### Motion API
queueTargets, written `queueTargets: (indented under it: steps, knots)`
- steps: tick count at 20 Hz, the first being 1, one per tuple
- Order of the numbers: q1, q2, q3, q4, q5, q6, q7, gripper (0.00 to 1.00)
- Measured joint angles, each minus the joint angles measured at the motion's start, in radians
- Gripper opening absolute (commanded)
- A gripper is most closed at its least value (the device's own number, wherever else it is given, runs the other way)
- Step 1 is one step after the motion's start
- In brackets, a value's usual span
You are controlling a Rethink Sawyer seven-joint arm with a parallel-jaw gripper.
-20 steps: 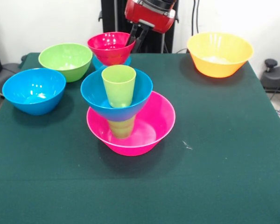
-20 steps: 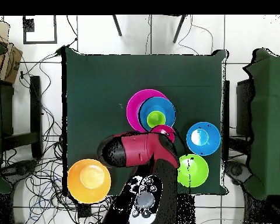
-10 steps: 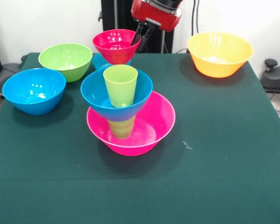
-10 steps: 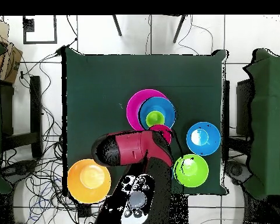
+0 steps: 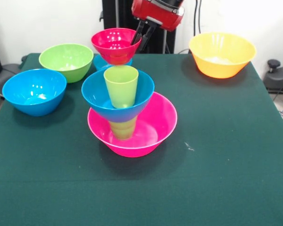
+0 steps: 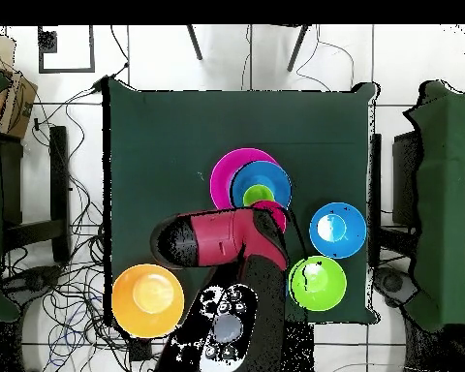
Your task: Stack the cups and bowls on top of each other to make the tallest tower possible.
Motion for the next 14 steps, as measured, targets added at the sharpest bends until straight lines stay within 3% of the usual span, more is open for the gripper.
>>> queueTargets:
  steps: [14]
  knots:
    - [0.008, -0.001, 0.000, -0.045, 0.000, 0.094, 0.000, 0.00]
